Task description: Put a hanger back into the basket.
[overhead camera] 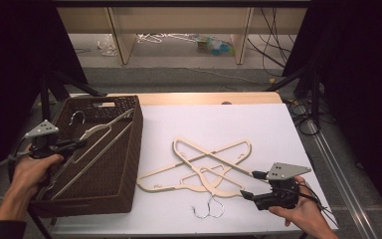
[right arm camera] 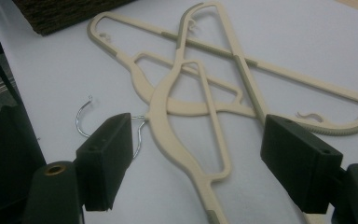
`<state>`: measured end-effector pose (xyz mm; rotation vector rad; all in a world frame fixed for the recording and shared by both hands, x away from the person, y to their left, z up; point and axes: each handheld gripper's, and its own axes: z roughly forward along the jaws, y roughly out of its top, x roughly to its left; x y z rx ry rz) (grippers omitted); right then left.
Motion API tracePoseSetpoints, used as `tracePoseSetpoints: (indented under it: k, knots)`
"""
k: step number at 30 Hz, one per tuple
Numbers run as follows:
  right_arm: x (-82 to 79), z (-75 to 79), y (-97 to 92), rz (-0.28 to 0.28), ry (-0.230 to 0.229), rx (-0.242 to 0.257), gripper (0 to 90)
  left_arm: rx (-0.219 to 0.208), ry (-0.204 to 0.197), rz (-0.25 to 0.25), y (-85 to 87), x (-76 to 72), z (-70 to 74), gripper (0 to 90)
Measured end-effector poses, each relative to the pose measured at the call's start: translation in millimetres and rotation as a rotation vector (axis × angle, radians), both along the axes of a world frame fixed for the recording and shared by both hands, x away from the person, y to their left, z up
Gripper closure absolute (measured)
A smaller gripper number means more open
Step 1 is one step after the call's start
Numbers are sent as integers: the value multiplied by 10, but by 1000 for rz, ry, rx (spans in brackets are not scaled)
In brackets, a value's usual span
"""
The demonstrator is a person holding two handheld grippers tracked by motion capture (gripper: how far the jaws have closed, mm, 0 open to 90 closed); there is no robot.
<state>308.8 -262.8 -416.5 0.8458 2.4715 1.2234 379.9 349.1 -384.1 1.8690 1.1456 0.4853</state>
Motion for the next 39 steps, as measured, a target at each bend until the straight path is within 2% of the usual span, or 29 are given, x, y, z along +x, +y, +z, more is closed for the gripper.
tracePoseSetpoints:
  k: [3, 5, 6, 7, 9, 11, 18, 19, 25, 28, 29, 31, 32, 34, 35, 36, 39]
  knots:
    - [0, -5, 3, 1, 4, -1, 261, -5, 4, 5, 15, 4, -5, 848]
    - [-2, -8, 5, 4, 12, 0, 262, 21, 20, 15, 18, 14, -20, 848]
    - [-2, -18, 11, 6, 6, -4, 261, 74, 39, 3, 37, 25, -27, 846]
    - [-2, -18, 11, 6, 6, -4, 261, 89, 44, 14, 27, 39, -56, 846]
    - [-2, -21, 18, 7, 6, -5, 261, 84, 58, 25, 21, 66, -105, 844]
    - [-3, -23, 18, 10, 6, -8, 261, 117, 71, 36, 18, 84, -140, 844]
    - [1, -43, 20, 8, 16, -7, 261, 125, 86, 91, 91, 106, -158, 822]
    - [3, -45, 21, 12, 18, -7, 261, 174, 98, 69, 134, 107, -143, 811]
    - [3, -49, 19, 10, 20, -5, 260, 158, 85, 151, 190, 87, -183, 771]
    - [3, -49, 17, 6, 21, -5, 260, 148, 102, 165, 222, 77, -191, 760]
    - [2, -48, 16, 3, 23, -1, 259, 162, 111, 155, 246, 76, -188, 753]
    - [6, -53, 14, 4, 17, -4, 260, 157, 107, 181, 255, 67, -199, 727]
    - [10, -57, 13, 7, 17, -7, 260, 158, 117, 186, 261, 65, -195, 683]
    - [5, -58, 15, 4, 22, -5, 259, 150, 120, 221, 255, 56, -192, 654]
    - [11, -68, 14, 6, 17, -9, 259, 159, 112, 231, 268, 58, -182, 559]
    - [11, -68, 14, 6, 17, -9, 259, 144, 107, 269, 262, 53, -176, 559]
    - [16, -77, 1, 1, 21, -10, 260, 114, 84, 318, 243, 20, -132, 413]
